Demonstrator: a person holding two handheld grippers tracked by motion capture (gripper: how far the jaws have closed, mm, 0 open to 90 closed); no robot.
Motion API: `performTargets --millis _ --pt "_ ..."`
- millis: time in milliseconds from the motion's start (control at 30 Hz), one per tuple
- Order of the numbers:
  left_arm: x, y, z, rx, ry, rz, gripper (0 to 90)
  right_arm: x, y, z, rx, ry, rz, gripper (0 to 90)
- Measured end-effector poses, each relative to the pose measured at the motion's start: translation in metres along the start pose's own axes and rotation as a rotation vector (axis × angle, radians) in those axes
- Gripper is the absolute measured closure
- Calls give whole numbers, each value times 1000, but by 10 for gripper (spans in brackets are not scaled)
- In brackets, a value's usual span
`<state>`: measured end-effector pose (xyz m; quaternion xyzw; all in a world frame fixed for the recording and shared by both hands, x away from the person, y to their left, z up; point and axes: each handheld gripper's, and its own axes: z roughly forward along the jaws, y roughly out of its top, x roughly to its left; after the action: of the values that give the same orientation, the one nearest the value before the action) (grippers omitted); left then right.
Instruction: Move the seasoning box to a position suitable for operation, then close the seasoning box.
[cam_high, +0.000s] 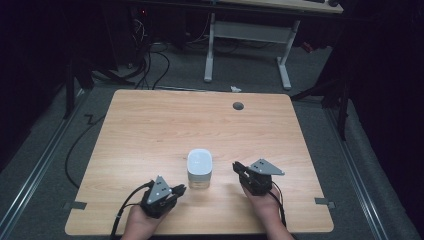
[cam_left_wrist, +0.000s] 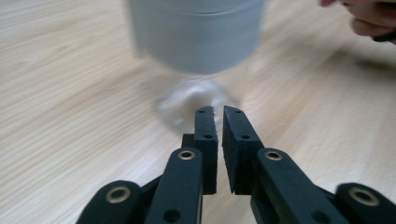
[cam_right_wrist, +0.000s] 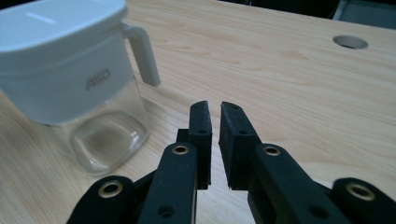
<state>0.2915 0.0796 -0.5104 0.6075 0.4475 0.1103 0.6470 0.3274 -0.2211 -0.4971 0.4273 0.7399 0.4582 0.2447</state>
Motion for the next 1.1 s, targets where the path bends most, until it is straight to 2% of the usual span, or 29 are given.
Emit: performTargets --millis 33,133,233,333,400,433,467,500,600,633,667,700,800,833,867,967,1100 --pt "14 6 -7 -18 36 -11 797 -5 -4 -2 4 -8 2 809" --pt "38 13 -17 -48 102 -19 682 -10 -9 -4 0 -12 24 793" --pt "62 16 -26 -62 191 -6 588 -13 -12 -6 -2 -18 26 762" --pt "81 17 -35 -75 269 -7 551 -17 -17 -12 -3 -40 17 708" --pt "91 20 -39 -95 303 -17 535 -23 -21 -18 -1 -65 11 664" --pt "95 22 -39 -107 311 -32 527 -26 -23 -22 -1 -81 10 627" --pt "95 22 -39 -107 311 -32 521 -26 -23 -22 -1 -81 10 627" --pt "101 23 -40 -116 327 -48 515 -35 -30 -30 -7 -121 9 555" --pt "102 21 -40 -124 324 -84 512 -48 -40 -40 13 -175 26 495" --pt "100 21 -40 -123 319 -80 512 -51 -42 -42 25 -199 19 484" --pt "100 21 -40 -123 319 -80 511 -51 -42 -42 25 -199 19 484" --pt "96 19 -41 -114 314 -48 506 -57 -44 -44 41 -230 22 466" --pt "93 18 -42 -112 312 -29 502 -60 -45 -44 49 -230 38 461" --pt "91 17 -46 -106 321 -8 499 -60 -43 -42 48 -225 29 458" --pt "91 17 -46 -106 321 -8 499 -60 -43 -42 48 -225 29 458" --pt "92 20 -52 -136 330 -47 500 -56 -41 -40 32 -211 21 458" --pt "96 16 -48 -108 338 -40 500 -55 -41 -36 37 -198 29 458"
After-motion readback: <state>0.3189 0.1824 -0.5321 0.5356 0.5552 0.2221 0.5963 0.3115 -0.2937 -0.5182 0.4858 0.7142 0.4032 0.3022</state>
